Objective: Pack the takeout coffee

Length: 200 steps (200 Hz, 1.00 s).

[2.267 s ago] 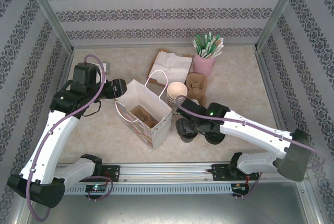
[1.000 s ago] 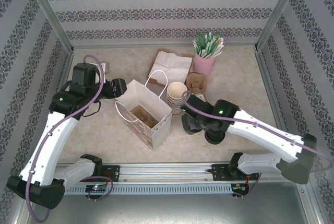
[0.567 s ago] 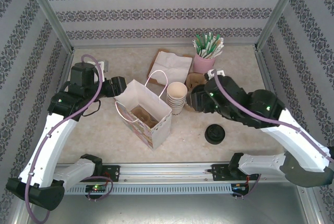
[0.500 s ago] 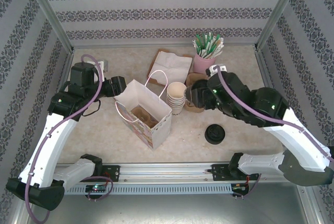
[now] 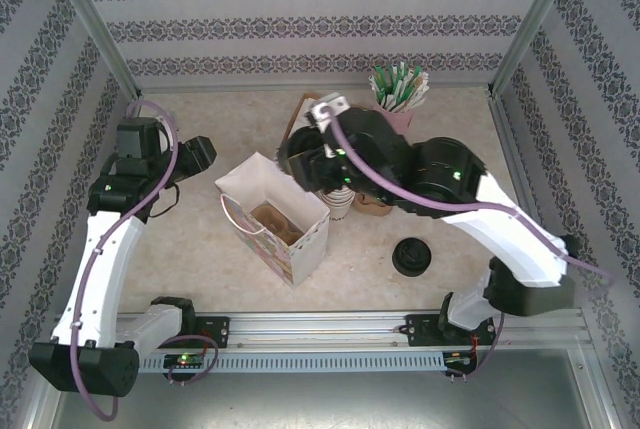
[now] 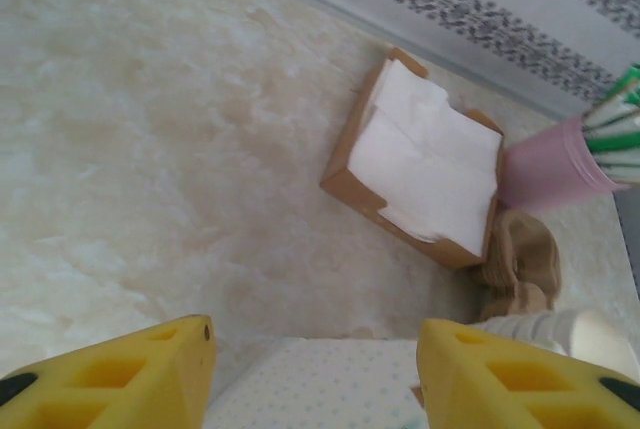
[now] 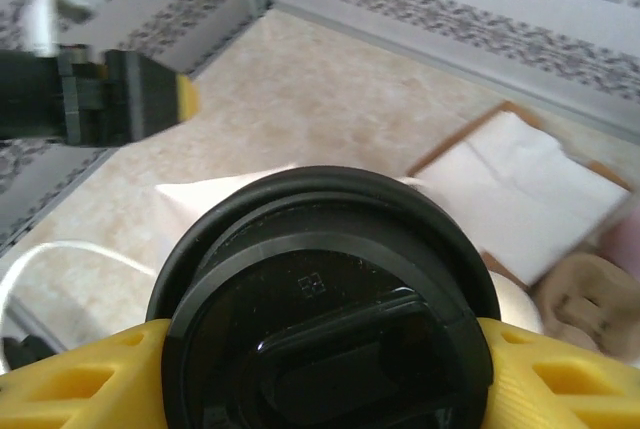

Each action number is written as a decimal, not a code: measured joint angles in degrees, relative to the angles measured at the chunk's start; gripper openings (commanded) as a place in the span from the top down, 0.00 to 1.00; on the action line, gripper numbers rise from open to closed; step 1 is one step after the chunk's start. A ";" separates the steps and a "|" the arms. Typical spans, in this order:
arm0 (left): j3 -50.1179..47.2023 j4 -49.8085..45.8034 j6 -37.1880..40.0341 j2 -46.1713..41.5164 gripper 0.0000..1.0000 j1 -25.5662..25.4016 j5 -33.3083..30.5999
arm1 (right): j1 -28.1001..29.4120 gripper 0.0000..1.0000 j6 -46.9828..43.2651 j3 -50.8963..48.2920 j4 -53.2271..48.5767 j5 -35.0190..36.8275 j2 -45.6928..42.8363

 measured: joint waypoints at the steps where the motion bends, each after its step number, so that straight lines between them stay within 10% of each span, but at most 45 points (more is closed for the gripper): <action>1: -0.33 0.04 -0.09 0.07 0.44 0.09 -0.02 | 0.28 0.38 -0.17 0.57 0.04 -0.26 0.70; 200: -18.80 6.49 -4.92 -1.36 0.45 -0.57 12.52 | -1.27 0.41 -3.54 17.07 -13.73 -10.40 24.79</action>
